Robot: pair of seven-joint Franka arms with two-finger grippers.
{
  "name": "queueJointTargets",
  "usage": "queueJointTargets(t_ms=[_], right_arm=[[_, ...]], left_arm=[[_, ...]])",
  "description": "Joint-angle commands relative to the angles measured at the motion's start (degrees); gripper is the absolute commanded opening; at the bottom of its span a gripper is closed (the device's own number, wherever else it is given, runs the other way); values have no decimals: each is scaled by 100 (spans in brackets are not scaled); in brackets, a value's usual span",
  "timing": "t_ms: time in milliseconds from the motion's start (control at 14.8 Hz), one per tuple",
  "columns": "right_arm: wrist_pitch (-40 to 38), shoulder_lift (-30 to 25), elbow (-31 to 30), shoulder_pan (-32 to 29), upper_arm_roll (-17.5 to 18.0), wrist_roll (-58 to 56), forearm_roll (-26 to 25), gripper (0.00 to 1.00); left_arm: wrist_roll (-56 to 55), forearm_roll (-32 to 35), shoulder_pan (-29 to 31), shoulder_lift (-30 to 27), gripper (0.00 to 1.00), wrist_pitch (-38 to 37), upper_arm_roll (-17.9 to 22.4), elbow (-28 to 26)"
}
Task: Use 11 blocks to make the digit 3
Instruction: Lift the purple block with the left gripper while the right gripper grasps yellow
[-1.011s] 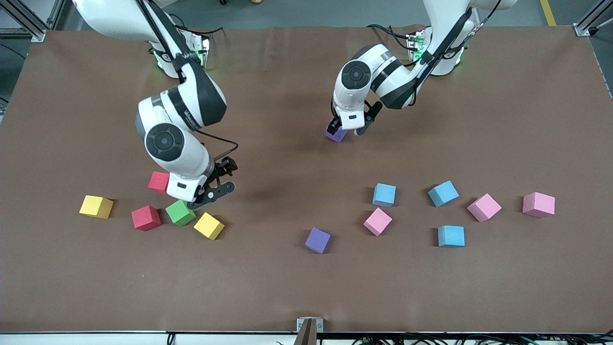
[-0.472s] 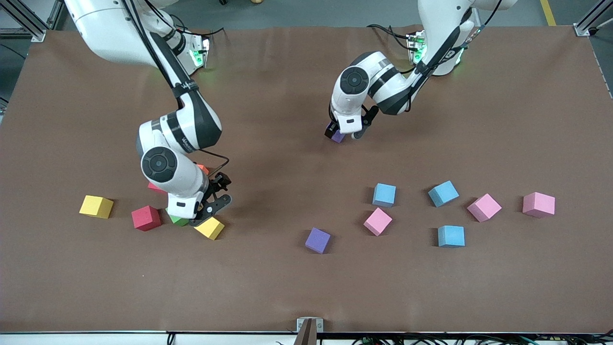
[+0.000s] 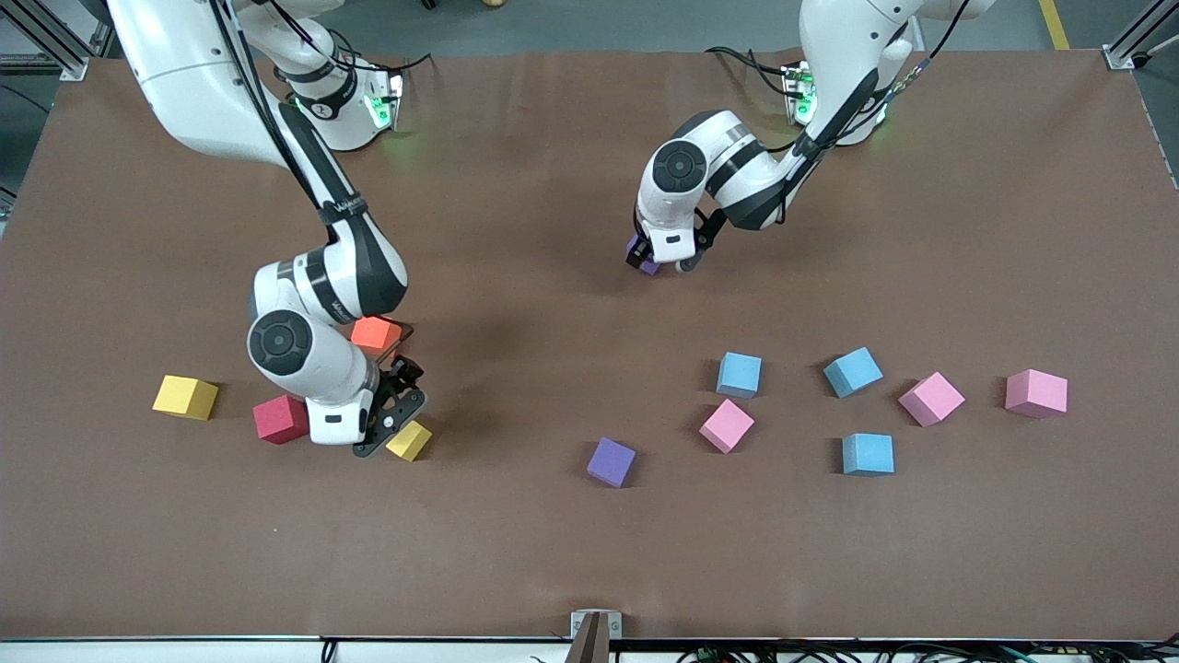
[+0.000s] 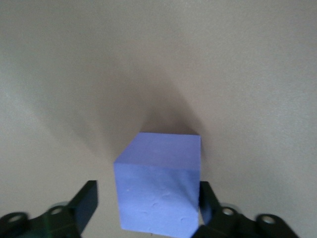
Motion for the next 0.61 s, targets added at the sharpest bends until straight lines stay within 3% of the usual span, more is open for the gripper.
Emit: queueJointTargets(t_ms=[0, 270, 337, 539], right_arm=[[118, 363, 310, -74, 42, -79, -69, 100], [101, 478, 469, -101, 34, -88, -114, 100], [74, 495, 513, -101, 25, -158, -122, 100], [48, 548, 619, -101, -10, -632, -122, 100]], left_arm=[[-150, 194, -9, 124, 68, 66, 3, 60], [-98, 247, -18, 186, 32, 66, 3, 218], [-89, 334, -18, 177, 27, 66, 3, 297], [69, 983, -44, 204, 27, -162, -32, 788]])
